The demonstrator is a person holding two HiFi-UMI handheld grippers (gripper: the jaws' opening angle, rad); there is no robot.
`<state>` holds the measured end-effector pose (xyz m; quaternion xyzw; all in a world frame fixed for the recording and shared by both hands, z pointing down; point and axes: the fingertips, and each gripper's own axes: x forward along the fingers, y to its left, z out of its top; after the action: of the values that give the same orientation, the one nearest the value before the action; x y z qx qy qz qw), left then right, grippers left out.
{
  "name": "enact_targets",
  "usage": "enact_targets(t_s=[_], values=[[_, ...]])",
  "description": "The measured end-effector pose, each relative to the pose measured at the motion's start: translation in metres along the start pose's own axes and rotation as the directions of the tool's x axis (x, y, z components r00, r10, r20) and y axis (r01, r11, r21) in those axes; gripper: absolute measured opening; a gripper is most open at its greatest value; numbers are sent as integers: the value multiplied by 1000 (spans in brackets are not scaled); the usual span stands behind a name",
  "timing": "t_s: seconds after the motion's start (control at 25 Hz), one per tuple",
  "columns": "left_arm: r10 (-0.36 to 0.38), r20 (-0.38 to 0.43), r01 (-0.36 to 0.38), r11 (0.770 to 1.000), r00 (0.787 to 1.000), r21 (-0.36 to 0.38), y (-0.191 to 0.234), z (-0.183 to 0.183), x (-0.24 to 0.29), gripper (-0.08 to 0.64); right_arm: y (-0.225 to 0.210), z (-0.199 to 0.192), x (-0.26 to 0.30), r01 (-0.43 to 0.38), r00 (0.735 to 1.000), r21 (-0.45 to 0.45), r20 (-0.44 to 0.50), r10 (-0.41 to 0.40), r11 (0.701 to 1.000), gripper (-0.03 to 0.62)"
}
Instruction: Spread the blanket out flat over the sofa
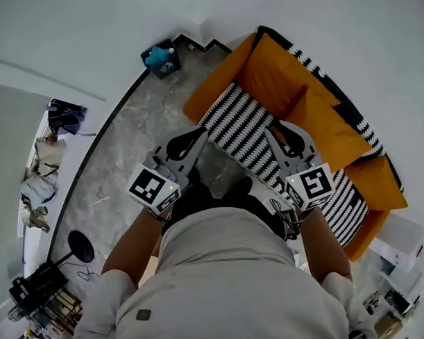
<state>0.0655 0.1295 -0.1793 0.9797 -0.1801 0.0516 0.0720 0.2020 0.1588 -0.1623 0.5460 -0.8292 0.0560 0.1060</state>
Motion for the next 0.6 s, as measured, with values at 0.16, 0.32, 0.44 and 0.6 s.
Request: enact_targets(t_s=[0.16,0.32,0.44,0.6], values=[[31,29,-32,999,999,29,-28,24,-9,9,-2,25,-45,25,997,-14,76,-24,1000,74],[90,31,-91,995,995,33,-52,31,-21,9,-1,40,-75,7,993,-42,119,-2,999,58],[138,24,-138,990,990,20,-67,29,-29,9,-3,41,-86,-26,992,-60,118,33,998,50],[169,12,-169,985,986,36,-84,30,-46,9,3,40,-96,-63,991,-83,109,72,995,43]])
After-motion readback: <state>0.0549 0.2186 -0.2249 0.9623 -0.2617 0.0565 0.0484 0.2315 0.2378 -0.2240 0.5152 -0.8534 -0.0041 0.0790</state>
